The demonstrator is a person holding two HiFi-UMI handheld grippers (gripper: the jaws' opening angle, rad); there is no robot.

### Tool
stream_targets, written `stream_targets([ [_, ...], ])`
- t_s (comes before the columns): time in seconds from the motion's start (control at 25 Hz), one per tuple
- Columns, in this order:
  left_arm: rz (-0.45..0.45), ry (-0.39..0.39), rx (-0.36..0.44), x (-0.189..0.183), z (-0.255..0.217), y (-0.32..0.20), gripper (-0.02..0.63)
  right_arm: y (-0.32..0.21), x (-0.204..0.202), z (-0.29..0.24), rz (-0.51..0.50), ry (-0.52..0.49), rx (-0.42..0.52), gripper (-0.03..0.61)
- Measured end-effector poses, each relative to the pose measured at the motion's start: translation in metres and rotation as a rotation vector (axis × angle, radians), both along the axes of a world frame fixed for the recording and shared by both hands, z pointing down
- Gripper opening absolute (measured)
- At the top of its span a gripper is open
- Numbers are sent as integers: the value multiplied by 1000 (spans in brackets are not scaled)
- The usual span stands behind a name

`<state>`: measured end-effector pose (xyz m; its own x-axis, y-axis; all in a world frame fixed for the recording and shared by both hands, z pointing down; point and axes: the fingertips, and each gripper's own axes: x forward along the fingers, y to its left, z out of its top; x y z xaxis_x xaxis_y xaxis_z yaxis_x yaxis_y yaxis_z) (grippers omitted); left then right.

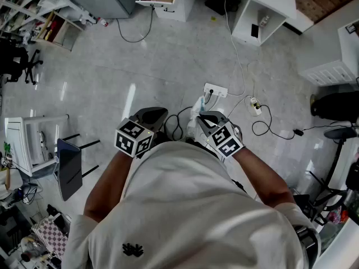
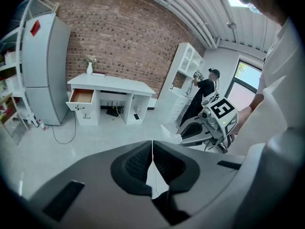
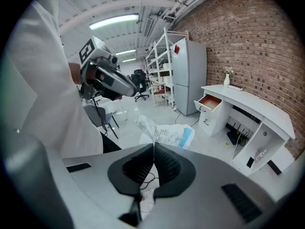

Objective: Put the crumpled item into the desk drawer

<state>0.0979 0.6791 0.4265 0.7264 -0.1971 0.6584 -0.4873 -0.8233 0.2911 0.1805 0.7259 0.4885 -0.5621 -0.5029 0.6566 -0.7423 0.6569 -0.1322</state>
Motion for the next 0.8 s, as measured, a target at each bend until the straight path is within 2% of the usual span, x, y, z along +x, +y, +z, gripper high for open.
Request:
stream_targets([
  [0.2, 9, -30, -22, 3, 4, 10, 25, 9, 2, -1, 9, -24, -6, 29],
  [0.4, 34, -21, -23, 21, -1, 0, 25, 4, 6, 5, 44, -70, -30, 29],
  [0.56, 35, -16, -19, 14, -2, -20, 25, -20, -1, -3, 54, -97, -37, 29],
  [0.8, 17, 24, -26, -12, 1, -79, 25, -84, -16, -11, 69, -53, -25, 29],
])
